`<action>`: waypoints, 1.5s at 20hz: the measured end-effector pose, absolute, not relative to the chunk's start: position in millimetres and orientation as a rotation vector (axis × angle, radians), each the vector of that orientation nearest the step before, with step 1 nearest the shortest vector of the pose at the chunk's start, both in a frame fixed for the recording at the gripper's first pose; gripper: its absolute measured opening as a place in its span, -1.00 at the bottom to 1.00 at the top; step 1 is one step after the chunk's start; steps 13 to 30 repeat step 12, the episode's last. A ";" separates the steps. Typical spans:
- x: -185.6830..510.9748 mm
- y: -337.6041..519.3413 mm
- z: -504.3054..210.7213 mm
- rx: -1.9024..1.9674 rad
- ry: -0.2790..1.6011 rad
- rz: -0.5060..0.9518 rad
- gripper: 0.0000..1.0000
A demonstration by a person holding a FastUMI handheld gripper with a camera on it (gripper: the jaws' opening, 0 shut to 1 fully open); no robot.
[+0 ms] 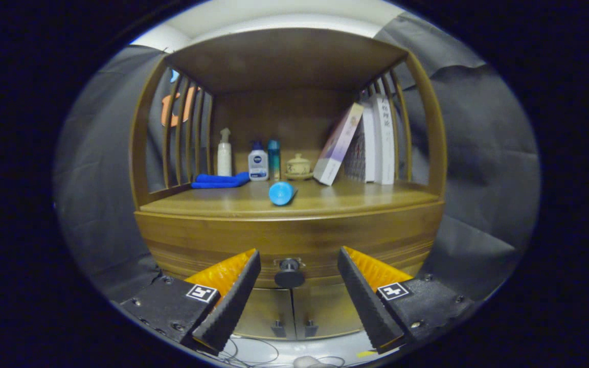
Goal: Pull open the drawer, take out the items inside it, and place them on the countertop above the cabinet.
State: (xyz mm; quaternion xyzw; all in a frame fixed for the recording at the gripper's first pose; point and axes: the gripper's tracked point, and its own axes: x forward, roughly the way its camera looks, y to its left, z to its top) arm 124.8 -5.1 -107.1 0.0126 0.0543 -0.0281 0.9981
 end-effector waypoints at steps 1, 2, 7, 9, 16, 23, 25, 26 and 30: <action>106.3 -5.3 -96.0 0.022 0.093 -0.052 0.98; 83.5 -5.2 -86.3 0.025 0.077 -0.052 0.98; -8.2 12.2 -39.8 0.037 -0.003 -0.010 0.98; -31.4 16.6 -31.9 0.018 -0.016 -0.013 0.98; -52.4 27.2 -19.1 0.015 -0.056 -0.002 0.98; -52.4 27.2 -19.1 0.015 -0.056 -0.002 0.98; -52.4 27.2 -19.1 0.015 -0.056 -0.002 0.98; -52.4 27.2 -19.1 0.015 -0.056 -0.002 0.98; -52.4 27.2 -19.1 0.015 -0.056 -0.002 0.98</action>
